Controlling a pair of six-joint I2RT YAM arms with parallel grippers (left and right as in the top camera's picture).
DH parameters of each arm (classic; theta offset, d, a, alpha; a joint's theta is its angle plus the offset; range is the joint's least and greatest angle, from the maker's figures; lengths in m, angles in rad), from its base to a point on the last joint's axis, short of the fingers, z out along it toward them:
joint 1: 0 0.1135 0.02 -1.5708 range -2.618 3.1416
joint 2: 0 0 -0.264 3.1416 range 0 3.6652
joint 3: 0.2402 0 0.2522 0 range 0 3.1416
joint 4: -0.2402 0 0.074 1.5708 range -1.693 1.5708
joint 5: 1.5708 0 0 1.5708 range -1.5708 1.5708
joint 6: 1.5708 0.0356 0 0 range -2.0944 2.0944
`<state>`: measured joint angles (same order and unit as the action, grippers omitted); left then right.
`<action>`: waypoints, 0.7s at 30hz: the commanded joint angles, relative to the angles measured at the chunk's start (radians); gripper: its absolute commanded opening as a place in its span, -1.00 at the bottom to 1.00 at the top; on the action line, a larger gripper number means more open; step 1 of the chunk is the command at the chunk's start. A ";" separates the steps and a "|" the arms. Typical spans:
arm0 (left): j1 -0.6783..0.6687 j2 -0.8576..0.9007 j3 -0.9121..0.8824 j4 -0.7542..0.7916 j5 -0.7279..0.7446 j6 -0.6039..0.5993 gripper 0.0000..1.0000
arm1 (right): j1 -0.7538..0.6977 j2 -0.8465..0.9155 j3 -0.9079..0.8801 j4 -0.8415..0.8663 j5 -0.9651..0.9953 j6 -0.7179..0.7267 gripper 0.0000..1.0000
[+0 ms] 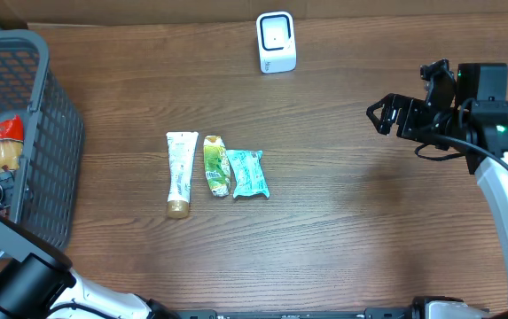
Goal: Scan the item barcode
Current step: 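Move the left gripper back into the basket toward the spaghetti pack, then grasp the San Remo spaghetti pack in the basket with the left gripper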
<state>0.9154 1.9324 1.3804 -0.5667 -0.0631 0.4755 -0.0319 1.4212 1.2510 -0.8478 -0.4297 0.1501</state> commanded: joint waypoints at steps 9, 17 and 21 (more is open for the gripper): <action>0.054 0.032 -0.013 0.045 0.082 0.089 0.96 | -0.002 0.034 0.019 0.005 -0.027 0.019 1.00; 0.064 0.060 -0.013 0.044 0.090 0.073 0.90 | -0.002 0.034 0.019 0.005 -0.027 0.033 1.00; 0.064 0.085 -0.028 0.031 0.090 0.061 0.90 | -0.002 0.035 0.019 0.005 -0.027 0.033 1.00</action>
<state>0.9760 1.9842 1.3785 -0.5251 0.0105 0.5346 -0.0322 1.4498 1.2510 -0.8482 -0.4458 0.1799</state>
